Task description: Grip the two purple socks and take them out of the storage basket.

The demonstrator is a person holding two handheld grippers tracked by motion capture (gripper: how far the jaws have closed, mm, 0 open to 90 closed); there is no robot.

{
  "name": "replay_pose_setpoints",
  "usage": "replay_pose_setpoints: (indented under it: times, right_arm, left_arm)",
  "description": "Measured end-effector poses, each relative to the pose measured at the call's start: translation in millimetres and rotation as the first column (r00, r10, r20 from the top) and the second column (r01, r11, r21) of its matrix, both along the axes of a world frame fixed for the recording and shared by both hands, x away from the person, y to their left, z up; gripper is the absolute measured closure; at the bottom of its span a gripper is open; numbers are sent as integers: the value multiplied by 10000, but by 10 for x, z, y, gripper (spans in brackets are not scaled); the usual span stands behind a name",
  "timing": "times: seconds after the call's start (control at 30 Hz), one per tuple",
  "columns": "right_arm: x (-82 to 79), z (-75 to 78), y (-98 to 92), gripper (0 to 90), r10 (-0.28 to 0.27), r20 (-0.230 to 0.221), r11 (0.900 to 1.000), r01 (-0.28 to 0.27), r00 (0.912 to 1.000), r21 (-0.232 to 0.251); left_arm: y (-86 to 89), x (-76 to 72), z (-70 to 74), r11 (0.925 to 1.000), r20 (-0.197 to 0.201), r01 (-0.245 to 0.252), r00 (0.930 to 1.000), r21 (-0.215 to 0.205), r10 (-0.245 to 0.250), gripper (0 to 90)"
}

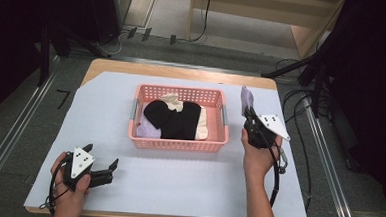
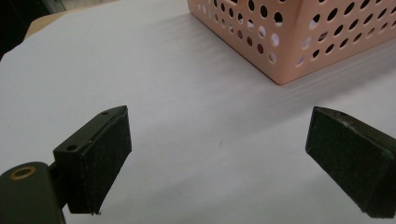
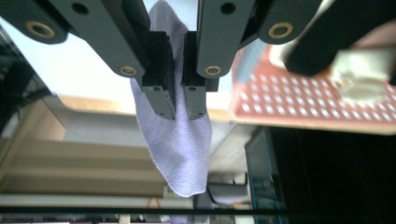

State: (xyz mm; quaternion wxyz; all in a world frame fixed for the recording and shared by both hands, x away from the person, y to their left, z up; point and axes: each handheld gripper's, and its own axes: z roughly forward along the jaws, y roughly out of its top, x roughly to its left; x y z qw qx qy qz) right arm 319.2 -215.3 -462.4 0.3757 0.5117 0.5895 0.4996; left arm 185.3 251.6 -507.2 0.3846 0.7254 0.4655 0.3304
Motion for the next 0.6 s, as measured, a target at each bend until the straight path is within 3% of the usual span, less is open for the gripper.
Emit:
replay_pose_setpoints:
  times: [0.27, 0.33, 0.4, 0.47, 0.5, 0.57, 0.6]
  right_arm:
    - [-41, -328, -125, 851, -398, -862, 9991, 387, 9955, -146]
    - [-52, -393, -160, 850, -589, -1050, 9976, 546, 9927, -435]
    - [-53, -406, -168, 847, -606, -1125, 9975, 561, 9918, -434]
    - [-64, -430, -188, 818, -732, -1354, 9972, 707, 9881, -236]
    - [-75, -433, -209, 727, -854, -1439, 9960, 884, 9859, 146]
    - [-79, -415, -216, 656, -703, -1317, 9950, 789, 9888, 613]
    - [-79, -415, -216, 656, -703, -1317, 9950, 789, 9888, 613]
  left_arm:
    - [2, -1, 2, 10000, -8, -2, 10000, 37, 2, 77]
    - [1, 0, 2, 10000, -16, 0, 10000, 27, 0, 77]
    - [1, -1, 2, 10000, -16, 2, 10000, 32, -2, 77]
    - [3, -1, 4, 10000, -44, 21, 10000, 52, -20, 77]
    - [2, -1, 3, 10000, -30, 13, 10000, 36, -13, 77]
    - [3, 0, 4, 10000, -42, 32, 10000, 59, -31, 77]
    - [3, 0, 3, 10000, -31, 29, 10000, 52, -29, 77]
